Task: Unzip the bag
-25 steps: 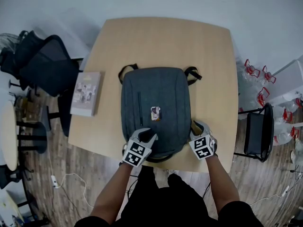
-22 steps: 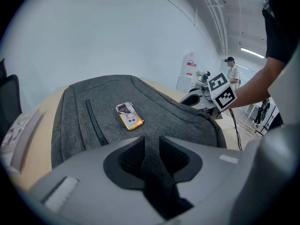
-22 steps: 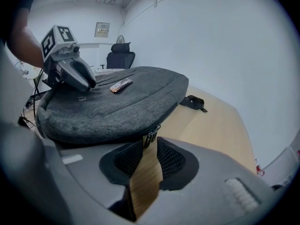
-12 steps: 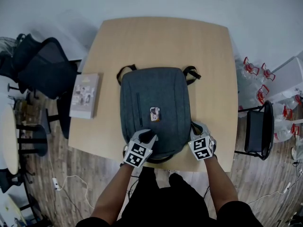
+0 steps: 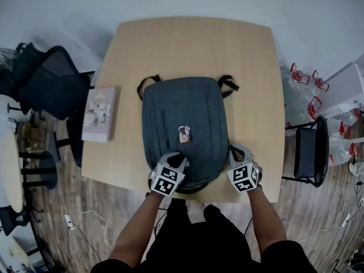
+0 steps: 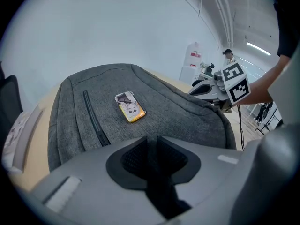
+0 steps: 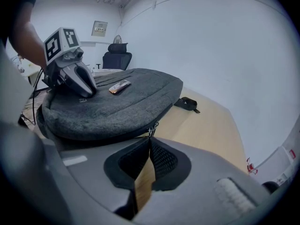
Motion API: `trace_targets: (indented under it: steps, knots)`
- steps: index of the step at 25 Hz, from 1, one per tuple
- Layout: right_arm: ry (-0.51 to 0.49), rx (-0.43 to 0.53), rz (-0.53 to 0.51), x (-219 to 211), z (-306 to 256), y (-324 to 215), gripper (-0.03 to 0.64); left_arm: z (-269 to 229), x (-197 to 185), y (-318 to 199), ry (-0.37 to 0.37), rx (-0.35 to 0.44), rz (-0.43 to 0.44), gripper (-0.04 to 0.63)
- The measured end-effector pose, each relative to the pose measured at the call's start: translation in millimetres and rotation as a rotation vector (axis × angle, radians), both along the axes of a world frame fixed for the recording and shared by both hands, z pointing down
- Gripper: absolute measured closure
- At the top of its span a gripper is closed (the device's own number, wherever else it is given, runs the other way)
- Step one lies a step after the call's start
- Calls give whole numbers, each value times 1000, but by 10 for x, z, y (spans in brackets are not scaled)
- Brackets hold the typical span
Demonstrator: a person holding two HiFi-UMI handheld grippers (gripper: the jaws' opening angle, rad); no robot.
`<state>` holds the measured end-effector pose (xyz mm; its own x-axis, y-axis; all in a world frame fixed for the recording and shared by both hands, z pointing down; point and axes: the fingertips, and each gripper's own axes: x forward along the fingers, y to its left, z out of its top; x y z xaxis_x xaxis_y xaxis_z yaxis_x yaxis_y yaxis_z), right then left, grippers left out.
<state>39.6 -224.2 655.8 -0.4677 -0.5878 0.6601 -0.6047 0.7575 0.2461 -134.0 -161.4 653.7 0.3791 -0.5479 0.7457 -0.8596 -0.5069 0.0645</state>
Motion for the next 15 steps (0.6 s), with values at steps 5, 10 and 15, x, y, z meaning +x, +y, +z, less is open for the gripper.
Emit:
trace_targets:
  steps: [5, 10, 15]
  knots:
    - [58, 0, -54, 26, 10, 123, 607, -4, -21, -38, 25, -22, -31, 541]
    - [100, -1, -77, 39, -4, 244, 607, 0, -53, -65, 23, -19, -53, 561]
    - [135, -7, -92, 47, -10, 385, 607, 15, -50, -83, -2, 7, -76, 571]
